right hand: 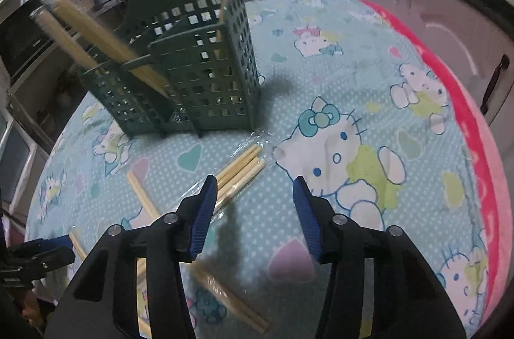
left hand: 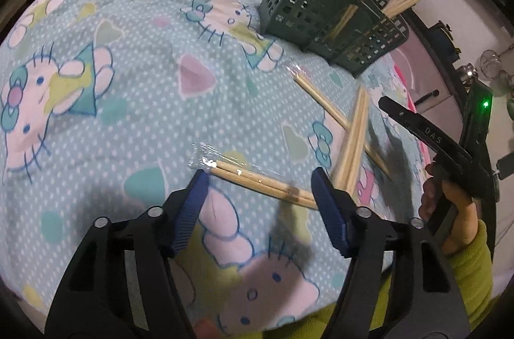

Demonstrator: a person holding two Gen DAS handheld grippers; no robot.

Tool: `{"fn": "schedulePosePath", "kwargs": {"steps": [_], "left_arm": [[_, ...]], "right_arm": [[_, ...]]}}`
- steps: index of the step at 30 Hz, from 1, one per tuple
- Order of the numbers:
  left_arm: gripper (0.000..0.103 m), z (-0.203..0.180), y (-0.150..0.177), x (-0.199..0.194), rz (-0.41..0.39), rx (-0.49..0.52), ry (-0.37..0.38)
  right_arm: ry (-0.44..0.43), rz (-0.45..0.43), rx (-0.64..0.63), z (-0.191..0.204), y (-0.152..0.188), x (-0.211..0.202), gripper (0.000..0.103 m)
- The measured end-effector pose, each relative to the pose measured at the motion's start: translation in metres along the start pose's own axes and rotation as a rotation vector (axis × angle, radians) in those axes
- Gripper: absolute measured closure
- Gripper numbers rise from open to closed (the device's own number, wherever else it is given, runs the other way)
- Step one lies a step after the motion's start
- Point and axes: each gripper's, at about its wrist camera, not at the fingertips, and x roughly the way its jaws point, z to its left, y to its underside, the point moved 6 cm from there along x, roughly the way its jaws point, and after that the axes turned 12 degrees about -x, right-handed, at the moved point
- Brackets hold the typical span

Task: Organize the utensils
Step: 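Close the left gripper on a wrapped chopstick while the right gripper grasps another, then lift the chopsticks upright with both grippers and carry them over the basket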

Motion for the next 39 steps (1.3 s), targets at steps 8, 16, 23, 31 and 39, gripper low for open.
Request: {"fn": "schedulePosePath", "kwargs": {"steps": [8,16,23,31,39], "left_arm": [[0.058,-0.005,-0.02,0.012,-0.035,0.001,-0.036],[0.065,-0.008,-0.036,0.022,-0.067,0.019,-0.069],[0.082,-0.005,-0.046,0.025,-0.086,0.03,-0.091],[0.099,0.007,-0.056,0.022,-0.068,-0.022,-0.024],[0.102,0.008,-0.06,0.011,-0.074,-0.03,0.033]], "right_arm": [[-0.013,0.036,0.064,-0.013,-0.01,0.024,0.073],[-0.034,0.039,0.1,-0.023,-0.015,0.037,0.097],[-0.014,0.01,0.115,-0.029,-0.013,0.029,0.102],[-0.009,-0.062,0.108,-0.033,-0.019,0.001,0.102],[-0.064,0.003,0.129,-0.037,-0.016,0.018,0.096]]}}
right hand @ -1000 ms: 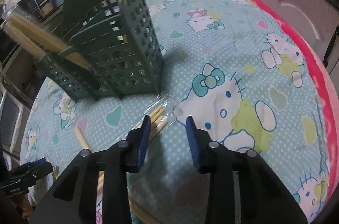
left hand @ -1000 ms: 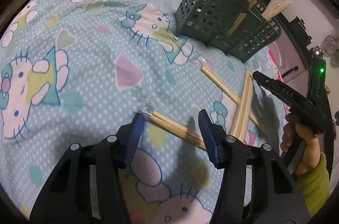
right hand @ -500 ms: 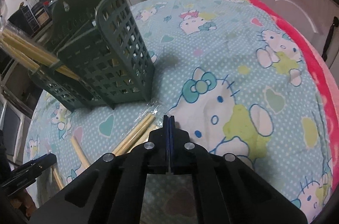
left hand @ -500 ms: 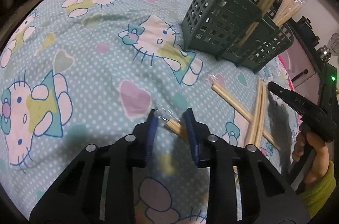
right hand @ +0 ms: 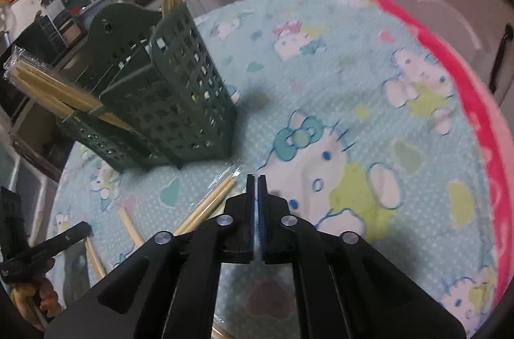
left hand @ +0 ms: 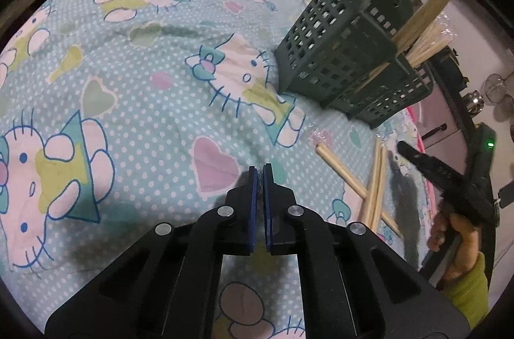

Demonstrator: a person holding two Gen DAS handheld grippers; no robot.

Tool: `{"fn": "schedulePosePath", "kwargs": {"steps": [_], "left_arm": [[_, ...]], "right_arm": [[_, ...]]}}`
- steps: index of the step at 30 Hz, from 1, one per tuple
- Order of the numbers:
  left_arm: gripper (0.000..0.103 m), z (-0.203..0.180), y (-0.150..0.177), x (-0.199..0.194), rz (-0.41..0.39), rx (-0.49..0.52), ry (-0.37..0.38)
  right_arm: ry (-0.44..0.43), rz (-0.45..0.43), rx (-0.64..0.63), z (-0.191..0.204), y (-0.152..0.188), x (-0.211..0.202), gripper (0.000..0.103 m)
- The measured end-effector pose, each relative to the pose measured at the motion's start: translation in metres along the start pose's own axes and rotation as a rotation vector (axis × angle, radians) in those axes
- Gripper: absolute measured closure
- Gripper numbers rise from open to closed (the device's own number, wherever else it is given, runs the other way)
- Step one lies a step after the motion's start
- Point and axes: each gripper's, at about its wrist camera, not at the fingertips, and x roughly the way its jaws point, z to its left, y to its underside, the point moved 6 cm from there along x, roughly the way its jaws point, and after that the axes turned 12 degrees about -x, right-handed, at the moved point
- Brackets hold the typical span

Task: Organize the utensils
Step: 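Lift the chopsticks upright with both grippers and carry them over the basket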

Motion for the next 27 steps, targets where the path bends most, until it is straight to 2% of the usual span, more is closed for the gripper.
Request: {"fn": "schedulePosePath", "kwargs": {"steps": [4,10,12,14,21,27], "left_arm": [[0.102,-0.003,0.0,-0.009,-0.013,0.008,0.014],[0.102,-0.009,0.001,-0.017,-0.029,0.026,0.023],[0.102,-0.011,0.0,-0.018,-0.031,0.027,0.025],[0.102,-0.012,0.0,-0.02,-0.036,0.026,0.03],[0.102,-0.02,-0.009,-0.042,-0.077,0.026,0.076],[0.102,-0.041,-0.019,-0.069,-0.138,0.063,0.122]], "right_arm": [[0.022,0.02,-0.025,0.003,0.0,0.01,0.077],[0.032,0.046,-0.034,0.003,-0.003,0.025,0.077],[0.027,0.042,-0.035,0.004,-0.004,0.027,0.091],[0.028,0.037,-0.043,0.004,-0.004,0.027,0.096],[0.012,-0.044,-0.024,0.0,-0.011,-0.004,0.098],[-0.017,-0.138,-0.071,0.018,-0.027,-0.047,0.098]]}}
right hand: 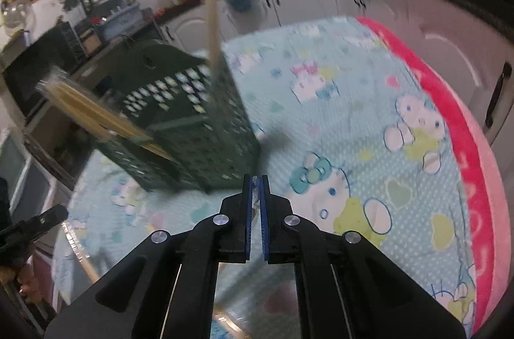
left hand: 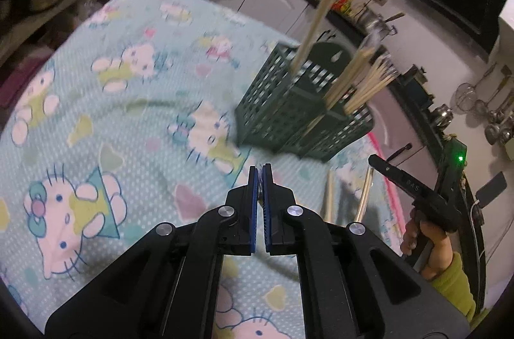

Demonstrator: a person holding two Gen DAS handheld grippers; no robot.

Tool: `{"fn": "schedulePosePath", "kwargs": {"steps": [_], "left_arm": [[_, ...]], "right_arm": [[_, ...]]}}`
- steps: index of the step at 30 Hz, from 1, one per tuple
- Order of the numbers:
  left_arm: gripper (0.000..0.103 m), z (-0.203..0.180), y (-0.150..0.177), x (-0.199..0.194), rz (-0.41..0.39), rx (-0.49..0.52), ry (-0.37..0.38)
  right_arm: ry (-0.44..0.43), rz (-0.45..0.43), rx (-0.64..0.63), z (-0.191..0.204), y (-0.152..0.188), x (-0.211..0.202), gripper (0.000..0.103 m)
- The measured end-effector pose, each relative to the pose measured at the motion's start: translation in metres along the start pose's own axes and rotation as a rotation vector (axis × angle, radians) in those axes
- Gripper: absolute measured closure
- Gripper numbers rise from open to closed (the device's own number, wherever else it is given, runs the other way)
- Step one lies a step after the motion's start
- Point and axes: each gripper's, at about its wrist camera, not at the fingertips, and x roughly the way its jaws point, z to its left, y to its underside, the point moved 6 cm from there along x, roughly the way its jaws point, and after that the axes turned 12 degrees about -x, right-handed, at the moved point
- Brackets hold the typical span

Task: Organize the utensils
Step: 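Lift the chopsticks upright with both grippers and carry them over the basket, then lower the held chopsticks into the basket slots with both grippers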

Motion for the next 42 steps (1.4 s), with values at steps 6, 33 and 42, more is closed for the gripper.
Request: {"fn": "schedulePosePath", "kwargs": {"steps": [6,33,42], "left_arm": [[0.102,-0.026,-0.007,-0.016,-0.029,0.049,0.048],[0.103,-0.124,-0.028,-0.047,-0.09,0.205,0.208],[0.103,-0.159,-0.042,-0.055,-0.116,0.245,0.261]], "right_arm": [[-0.041,-0.078,-0.05,0.027,-0.023,-0.032,0.098],[-0.102,-0.296,-0.207,0.091,-0.07,-0.126,0.099],[-0.099,-0.342,-0.211,0.094,-0.083,-0.142,0.099]]}}
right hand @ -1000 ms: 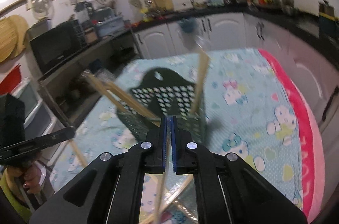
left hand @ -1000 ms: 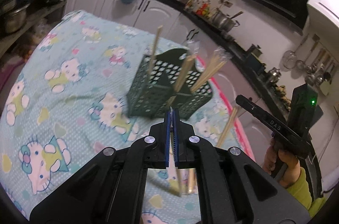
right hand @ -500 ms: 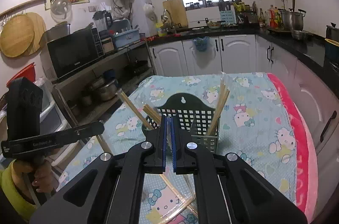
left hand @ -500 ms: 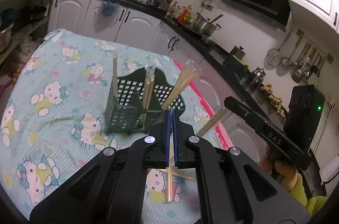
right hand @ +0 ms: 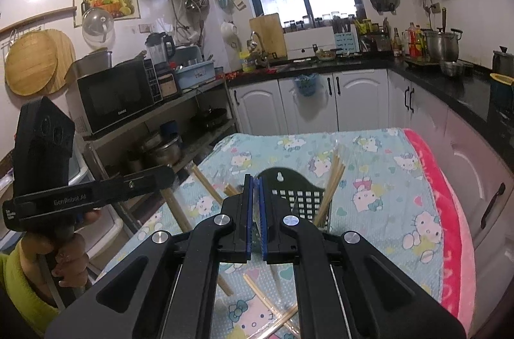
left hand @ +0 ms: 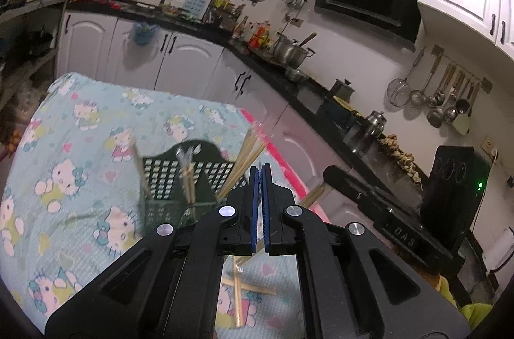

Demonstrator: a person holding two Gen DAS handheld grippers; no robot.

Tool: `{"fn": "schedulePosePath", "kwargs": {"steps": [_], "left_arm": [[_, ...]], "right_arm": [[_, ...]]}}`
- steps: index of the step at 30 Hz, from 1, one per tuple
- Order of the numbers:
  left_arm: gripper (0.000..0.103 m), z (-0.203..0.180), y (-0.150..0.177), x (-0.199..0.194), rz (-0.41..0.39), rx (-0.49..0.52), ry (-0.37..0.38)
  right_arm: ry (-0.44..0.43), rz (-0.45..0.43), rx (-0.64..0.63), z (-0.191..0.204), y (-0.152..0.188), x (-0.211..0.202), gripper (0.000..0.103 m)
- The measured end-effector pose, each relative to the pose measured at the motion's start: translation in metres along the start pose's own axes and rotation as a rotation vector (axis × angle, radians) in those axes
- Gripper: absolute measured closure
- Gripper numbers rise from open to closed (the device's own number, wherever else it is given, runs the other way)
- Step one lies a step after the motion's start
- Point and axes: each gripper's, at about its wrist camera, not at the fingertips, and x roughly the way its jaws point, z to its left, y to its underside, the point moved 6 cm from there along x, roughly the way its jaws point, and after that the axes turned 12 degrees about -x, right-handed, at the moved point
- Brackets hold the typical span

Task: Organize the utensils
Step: 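Lower the held chopsticks into the basket slots with both grippers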

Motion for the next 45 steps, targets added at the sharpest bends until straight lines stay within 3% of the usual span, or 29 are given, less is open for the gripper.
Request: {"fn": "schedulePosePath", "kwargs": {"steps": [27,45], "left_arm": [[0.103,-0.054,-0.067,0.011,-0.105,0.08,0.054],[0.102,-0.032,-0.102,0.045,-0.144,0.085,-0.033]], "right_arm": [[0.042,-0.101,-0.042,-0.011,-0.067,-0.003,0.099],[0.1,-0.14,-0.009,-0.047,-0.096,0.026,0.099]]}}
